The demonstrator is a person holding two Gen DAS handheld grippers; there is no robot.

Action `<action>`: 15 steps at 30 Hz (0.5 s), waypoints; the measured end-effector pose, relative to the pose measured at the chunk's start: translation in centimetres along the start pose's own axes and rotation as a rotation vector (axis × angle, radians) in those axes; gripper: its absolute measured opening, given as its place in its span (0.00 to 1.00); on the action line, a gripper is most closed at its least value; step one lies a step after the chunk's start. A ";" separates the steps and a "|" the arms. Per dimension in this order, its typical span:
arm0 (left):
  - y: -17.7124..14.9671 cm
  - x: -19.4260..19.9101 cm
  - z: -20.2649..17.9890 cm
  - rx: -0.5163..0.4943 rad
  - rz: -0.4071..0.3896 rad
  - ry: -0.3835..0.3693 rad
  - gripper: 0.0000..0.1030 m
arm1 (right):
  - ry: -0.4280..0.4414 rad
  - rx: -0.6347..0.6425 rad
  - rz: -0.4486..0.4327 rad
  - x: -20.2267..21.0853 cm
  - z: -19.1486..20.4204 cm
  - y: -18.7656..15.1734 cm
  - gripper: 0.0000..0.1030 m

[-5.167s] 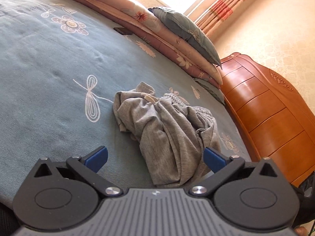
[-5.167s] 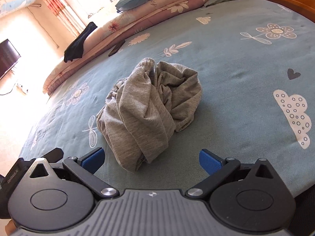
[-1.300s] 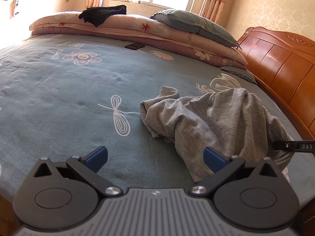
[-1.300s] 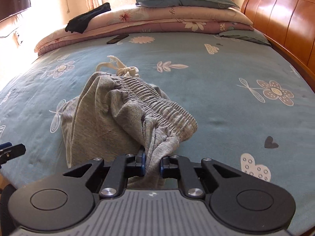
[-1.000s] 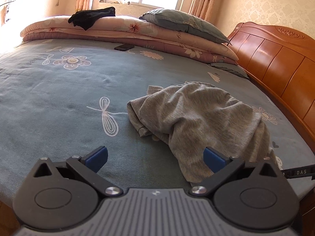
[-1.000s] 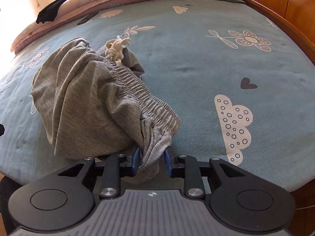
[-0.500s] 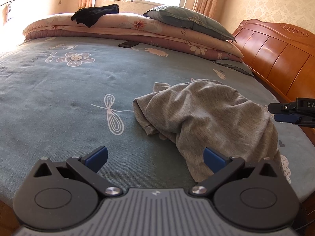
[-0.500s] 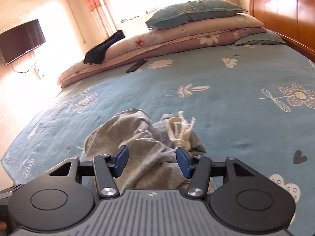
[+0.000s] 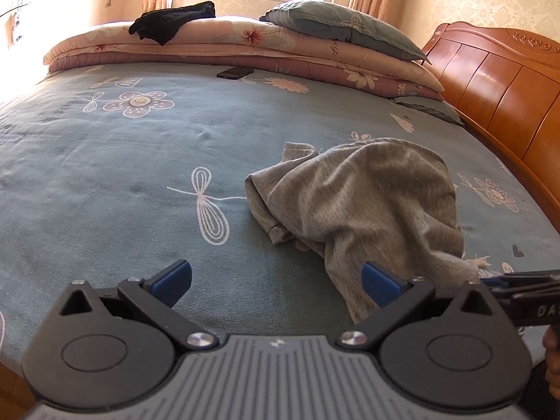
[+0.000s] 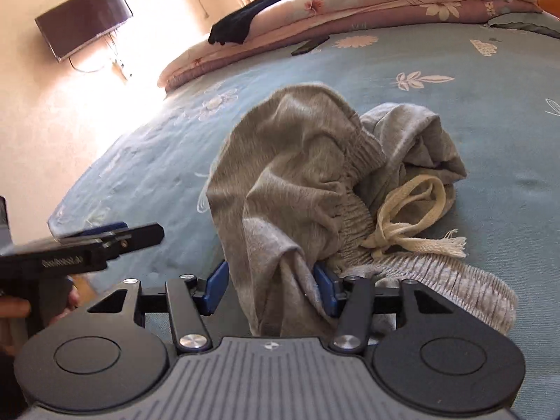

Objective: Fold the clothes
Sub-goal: 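Grasp the grey sweatpants waistband with the right tool and lift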

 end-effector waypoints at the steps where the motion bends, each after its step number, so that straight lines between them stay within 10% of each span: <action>1: 0.0 -0.1 -0.1 -0.005 0.000 -0.002 1.00 | 0.007 -0.017 -0.043 1.2 -0.5 1.0 0.57; 6: 0.5 -0.9 -1.2 -0.054 0.008 -0.033 1.00 | -0.071 -0.033 -0.188 4.5 -4.5 5.3 0.56; 15: 1.2 -1.7 -3.1 -0.119 0.012 -0.063 1.00 | -0.001 0.499 -0.107 -4.0 -4.1 7.2 0.44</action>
Point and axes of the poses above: each gripper's, at about its wrist camera, not at the fingertips, and x roughly against the way its jaws point, z to its left, y to its top, the point moved 9 cm from there along -x, roughly the way its jaws point, and after that the axes turned 9 degrees about -z, right-handed, at the moved point
